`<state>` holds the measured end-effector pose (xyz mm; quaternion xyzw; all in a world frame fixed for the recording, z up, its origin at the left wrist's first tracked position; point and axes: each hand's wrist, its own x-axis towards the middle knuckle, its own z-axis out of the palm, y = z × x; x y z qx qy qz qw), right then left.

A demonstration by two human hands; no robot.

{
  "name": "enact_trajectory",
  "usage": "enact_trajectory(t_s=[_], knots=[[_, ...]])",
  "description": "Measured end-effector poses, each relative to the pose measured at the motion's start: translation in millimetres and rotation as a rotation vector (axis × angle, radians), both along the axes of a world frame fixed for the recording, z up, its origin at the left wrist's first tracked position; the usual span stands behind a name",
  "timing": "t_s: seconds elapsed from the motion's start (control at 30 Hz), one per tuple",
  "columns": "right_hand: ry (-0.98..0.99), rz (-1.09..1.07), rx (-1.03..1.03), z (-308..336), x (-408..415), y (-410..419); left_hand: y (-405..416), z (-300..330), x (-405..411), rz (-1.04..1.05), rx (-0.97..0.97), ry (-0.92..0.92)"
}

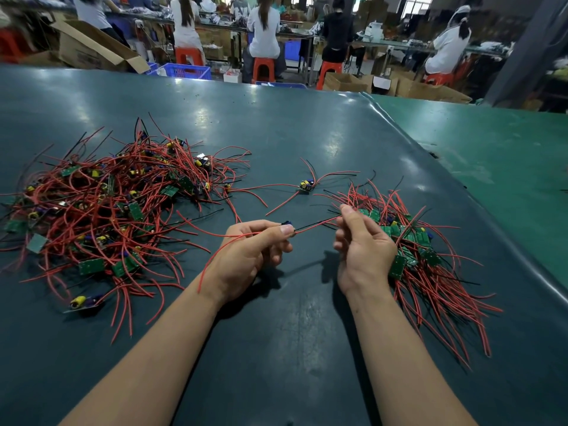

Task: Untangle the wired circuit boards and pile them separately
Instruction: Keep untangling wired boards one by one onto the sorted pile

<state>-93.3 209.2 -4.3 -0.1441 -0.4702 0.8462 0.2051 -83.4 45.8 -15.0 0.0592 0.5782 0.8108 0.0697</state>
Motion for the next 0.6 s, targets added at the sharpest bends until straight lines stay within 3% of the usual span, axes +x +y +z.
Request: enact_trajectory(t_s=[0.07,0.17,0.27,0.43,0.6], knots=[[0.014,-0.105,-0.001,-0.6,-1.8,5.0,-0.7,1.1,-0.1,0.026,0.034,-0.011],[0.065,-0.187,0.192,-3.8,-1.3,4.1,-0.2,2.0,-0.6,0.113,0.092,-0.021],[0.090,-0.133,0.353,-8.6,0.9,-1.7,-3.2,2.1,-3.0,0.249,0.206,0.001],[-0.036,-0.004,0.600,-16.7,0.3,-1.7,-4.8,3.9,-2.6,0.367,0.269,0.084],[0.015,-0.067,0.737,-17.9,2.5,-5.5,-6.8,5.0,-4.0,0.528,0.178,0.102]])
